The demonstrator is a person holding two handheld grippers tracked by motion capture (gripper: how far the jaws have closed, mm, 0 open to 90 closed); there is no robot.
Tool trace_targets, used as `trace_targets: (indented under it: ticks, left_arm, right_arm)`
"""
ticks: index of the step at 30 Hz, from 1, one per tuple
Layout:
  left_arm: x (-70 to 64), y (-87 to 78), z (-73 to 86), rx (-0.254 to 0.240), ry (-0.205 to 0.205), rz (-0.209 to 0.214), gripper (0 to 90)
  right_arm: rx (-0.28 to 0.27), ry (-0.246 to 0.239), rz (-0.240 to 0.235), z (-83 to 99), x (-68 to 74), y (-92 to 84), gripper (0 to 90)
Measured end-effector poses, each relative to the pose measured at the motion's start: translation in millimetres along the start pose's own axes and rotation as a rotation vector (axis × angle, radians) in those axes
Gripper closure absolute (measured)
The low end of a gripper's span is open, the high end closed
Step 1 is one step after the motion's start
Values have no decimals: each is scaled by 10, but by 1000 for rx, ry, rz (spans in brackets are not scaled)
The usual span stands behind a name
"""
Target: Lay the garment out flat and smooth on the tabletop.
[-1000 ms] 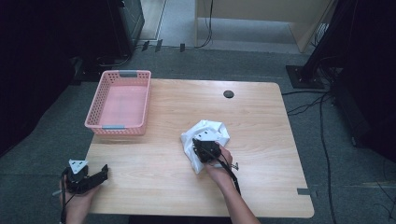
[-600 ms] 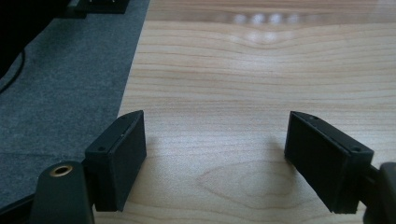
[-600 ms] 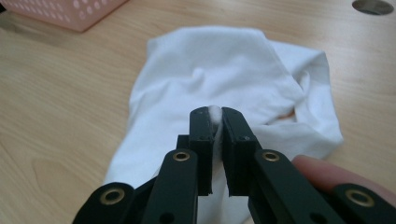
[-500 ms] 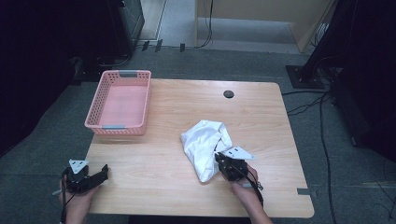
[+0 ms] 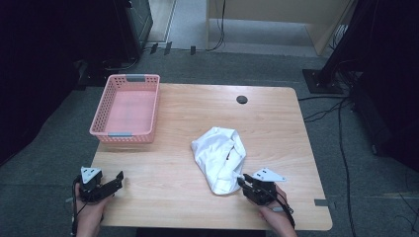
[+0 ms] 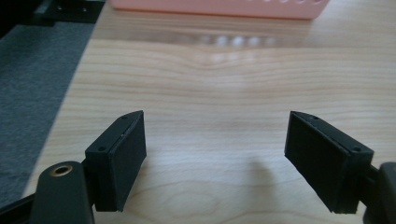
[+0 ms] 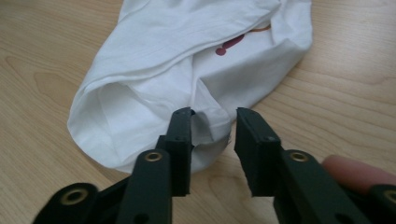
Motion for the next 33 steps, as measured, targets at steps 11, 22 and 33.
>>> trace_targets:
  ticks: [11,22,33]
  left_arm:
    - [-398,-5,-195,-34,-1,88,244]
    - [-903,59,-295,-33,60,170,244]
    - [-1242,54,-370,-43,91,224,244]
  right_arm:
    - [-111,52,6,-272,-218,-162,544]
    - [-41,54,64,-526,-366,273,489]
    - [68,-35,154,-422,-319,774,361]
Point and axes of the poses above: each handheld gripper's, and its own axes: y roughly forward along the jaws, z roughly out of its underside, x roughly to its left, the point moved 7 cm from there along y, roughly forward along the jaws, and after that the axes turned 13 degrees about -z, right-handed, at the moved point
